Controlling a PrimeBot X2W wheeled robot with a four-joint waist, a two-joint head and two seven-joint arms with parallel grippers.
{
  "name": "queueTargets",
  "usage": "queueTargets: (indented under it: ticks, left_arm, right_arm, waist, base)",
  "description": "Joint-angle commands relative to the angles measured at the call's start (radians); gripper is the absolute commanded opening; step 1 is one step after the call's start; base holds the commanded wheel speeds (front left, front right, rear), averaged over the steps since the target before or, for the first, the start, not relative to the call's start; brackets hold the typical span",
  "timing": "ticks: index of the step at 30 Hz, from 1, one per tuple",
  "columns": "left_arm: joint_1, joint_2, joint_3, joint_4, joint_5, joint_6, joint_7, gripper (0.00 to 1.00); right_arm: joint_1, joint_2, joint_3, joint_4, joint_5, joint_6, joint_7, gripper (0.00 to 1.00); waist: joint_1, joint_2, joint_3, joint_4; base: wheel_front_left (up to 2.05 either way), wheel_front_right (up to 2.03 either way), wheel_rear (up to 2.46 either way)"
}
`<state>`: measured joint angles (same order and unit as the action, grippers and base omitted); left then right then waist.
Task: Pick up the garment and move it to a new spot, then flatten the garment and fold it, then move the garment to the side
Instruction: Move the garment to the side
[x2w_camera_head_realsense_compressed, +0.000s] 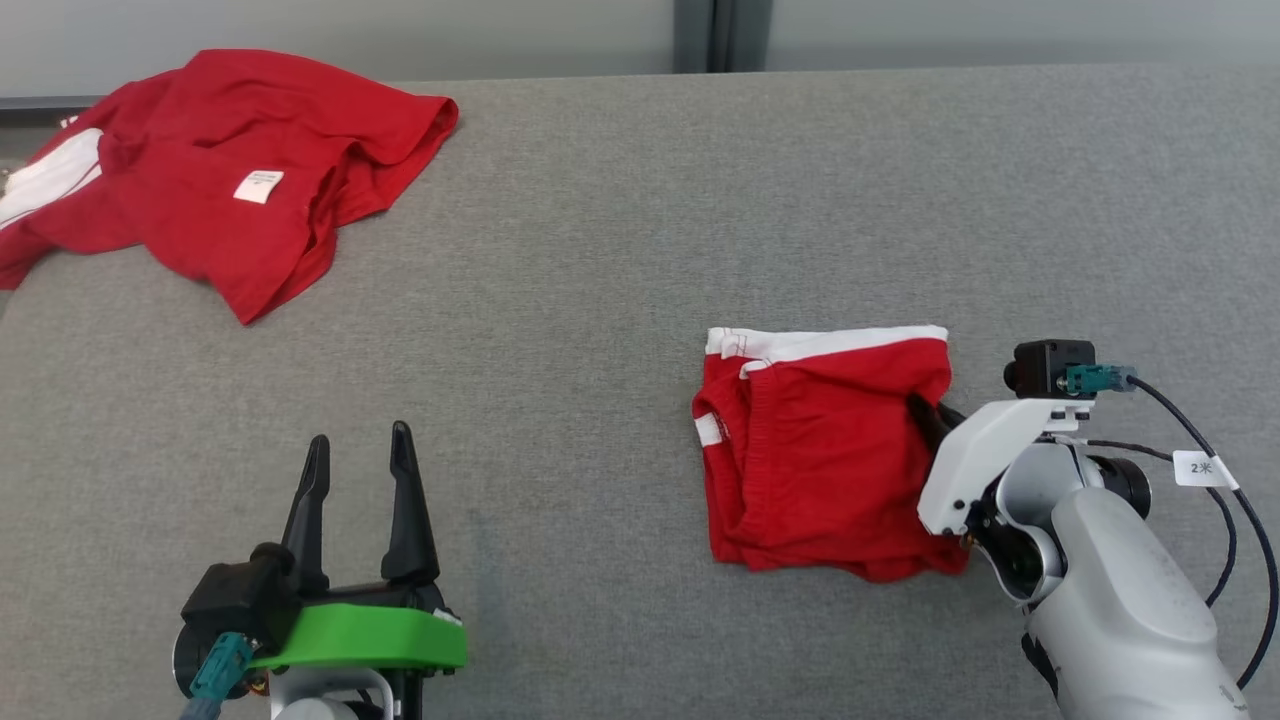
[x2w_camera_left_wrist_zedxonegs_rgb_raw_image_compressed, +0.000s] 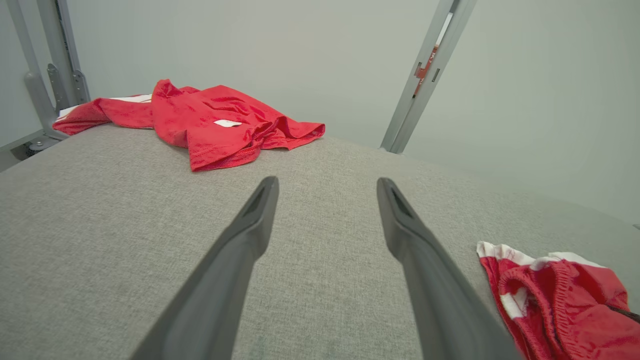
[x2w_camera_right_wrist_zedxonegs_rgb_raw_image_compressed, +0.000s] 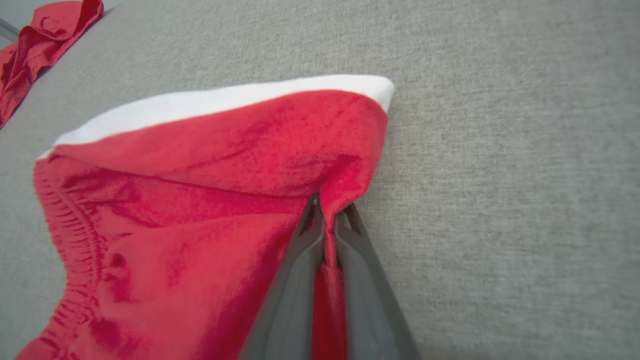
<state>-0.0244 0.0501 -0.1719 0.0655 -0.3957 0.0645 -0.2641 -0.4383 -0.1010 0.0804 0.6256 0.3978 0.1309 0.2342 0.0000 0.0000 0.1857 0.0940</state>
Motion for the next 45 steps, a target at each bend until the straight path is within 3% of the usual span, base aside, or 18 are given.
queueTargets:
  ticks: [1,11,16,22,31,45]
  left_arm:
    - [-0.023,0.001,-0.002,-0.005,0.014,-0.005,0.0,1.0]
    - [-0.07,0.016,-0.002,-0.013,0.071,-0.029,0.0,1.0]
    - [-0.093,0.039,-0.012,-0.017,0.089,-0.035,0.012,1.0]
    - [-0.111,0.064,-0.022,-0.042,0.107,-0.032,0.043,1.0]
    - [-0.116,0.08,-0.031,-0.082,0.114,-0.023,0.067,1.0]
    - [-0.138,0.078,-0.048,-0.103,0.113,-0.021,0.056,1.0]
  right_arm:
    - [-0.029,-0.008,0.003,0.004,0.009,-0.001,-0.022,0.0]
    - [-0.123,-0.064,-0.005,0.039,0.018,-0.001,-0.155,0.0]
    - [-0.138,-0.045,-0.022,0.074,0.032,-0.001,-0.219,0.0]
    - [-0.152,-0.009,-0.009,0.117,0.061,-0.001,-0.289,0.0]
    - [-0.237,-0.021,0.017,0.193,0.051,-0.001,-0.354,0.0]
    - [-0.5,-0.304,-0.065,0.386,-0.09,-0.001,-0.357,0.0]
  waist:
    - [0.0,0.0,0.042,-0.065]
    - [0.0,0.0,0.122,-0.3]
    - [0.0,0.0,0.162,-0.418]
    - [0.0,0.0,0.189,-0.498]
    - [0.0,0.0,0.206,-0.476]
    - [0.0,0.0,0.265,-0.27]
  base:
    - [0.0,0.0,0.0]
    - [0.0,0.0,0.0]
    - [0.0,0.0,0.0]
    - [0.0,0.0,0.0]
    - [0.0,0.0,0.0]
    - [0.0,0.0,0.0]
